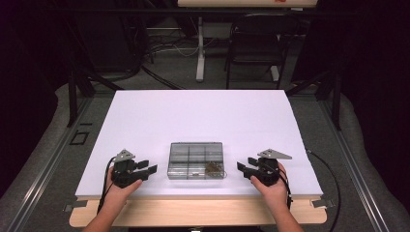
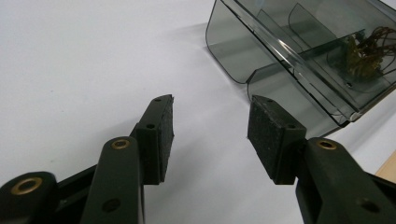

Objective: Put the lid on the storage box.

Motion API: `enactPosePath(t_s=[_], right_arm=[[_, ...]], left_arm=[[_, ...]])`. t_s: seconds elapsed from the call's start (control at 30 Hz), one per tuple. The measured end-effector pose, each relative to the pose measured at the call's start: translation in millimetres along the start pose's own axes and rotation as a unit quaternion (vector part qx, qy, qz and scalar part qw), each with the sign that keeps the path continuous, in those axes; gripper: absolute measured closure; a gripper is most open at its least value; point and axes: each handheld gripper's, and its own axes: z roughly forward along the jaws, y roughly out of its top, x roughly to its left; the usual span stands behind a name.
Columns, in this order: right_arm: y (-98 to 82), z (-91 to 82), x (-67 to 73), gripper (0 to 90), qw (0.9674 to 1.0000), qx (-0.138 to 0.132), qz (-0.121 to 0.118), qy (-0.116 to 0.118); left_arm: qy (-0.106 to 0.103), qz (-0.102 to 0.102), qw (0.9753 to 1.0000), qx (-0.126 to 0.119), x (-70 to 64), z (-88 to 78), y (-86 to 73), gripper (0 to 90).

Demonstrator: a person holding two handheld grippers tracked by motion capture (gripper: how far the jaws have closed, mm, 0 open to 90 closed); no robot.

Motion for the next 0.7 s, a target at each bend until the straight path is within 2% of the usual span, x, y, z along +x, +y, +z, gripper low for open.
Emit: enactPosePath(t_s=[0.37, 0.7], right_arm=[[-2.2, 1.2, 0.1, 44.0, 1.0000, 0.004, 0.005, -0.007], [-3.0, 1.0, -1.4, 43.9, 0.9998, 0.002, 0.011, -0.016]], left_arm=[[0.009, -0.004, 0.9999, -0.003, 1.0, 1.9, -1.2, 50.8], [0.022, -0.005, 0.9997, 0.005, 3.4, 1.9, -1.5, 50.5]])
